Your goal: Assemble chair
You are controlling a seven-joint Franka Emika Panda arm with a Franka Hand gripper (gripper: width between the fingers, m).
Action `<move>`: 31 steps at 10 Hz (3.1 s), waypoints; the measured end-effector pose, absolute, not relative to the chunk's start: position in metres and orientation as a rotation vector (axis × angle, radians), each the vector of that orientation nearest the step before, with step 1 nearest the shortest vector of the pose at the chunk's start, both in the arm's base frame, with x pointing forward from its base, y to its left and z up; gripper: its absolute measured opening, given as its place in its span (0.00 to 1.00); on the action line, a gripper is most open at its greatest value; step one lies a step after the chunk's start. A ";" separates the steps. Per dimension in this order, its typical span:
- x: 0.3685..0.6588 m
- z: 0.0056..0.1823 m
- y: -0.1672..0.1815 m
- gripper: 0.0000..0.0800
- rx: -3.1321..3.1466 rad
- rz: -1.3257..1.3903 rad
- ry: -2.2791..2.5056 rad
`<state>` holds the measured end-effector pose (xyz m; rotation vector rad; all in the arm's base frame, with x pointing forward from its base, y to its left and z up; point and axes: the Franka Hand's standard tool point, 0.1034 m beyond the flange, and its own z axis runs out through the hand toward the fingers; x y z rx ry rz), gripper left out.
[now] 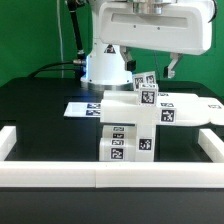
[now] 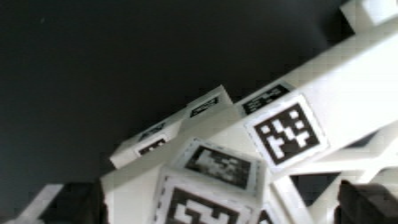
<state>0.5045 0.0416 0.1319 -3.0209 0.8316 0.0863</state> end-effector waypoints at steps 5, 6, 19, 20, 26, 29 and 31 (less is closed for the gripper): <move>0.506 0.130 0.042 0.81 -3.122 0.073 0.149; 0.506 0.128 0.042 0.81 -3.125 0.072 0.036; 0.505 0.124 0.038 0.36 -3.085 0.079 -0.476; 0.505 0.124 0.038 0.36 -3.093 0.079 -0.420; 0.505 0.124 0.039 0.36 -3.124 0.084 0.221; 0.505 0.124 0.040 0.36 -3.093 0.085 0.517; 0.505 0.124 0.040 0.36 -3.058 0.086 0.711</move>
Offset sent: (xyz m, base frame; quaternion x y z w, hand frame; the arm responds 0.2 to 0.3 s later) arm 0.0029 0.0068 -0.0018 0.0079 0.0137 -0.1716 0.9850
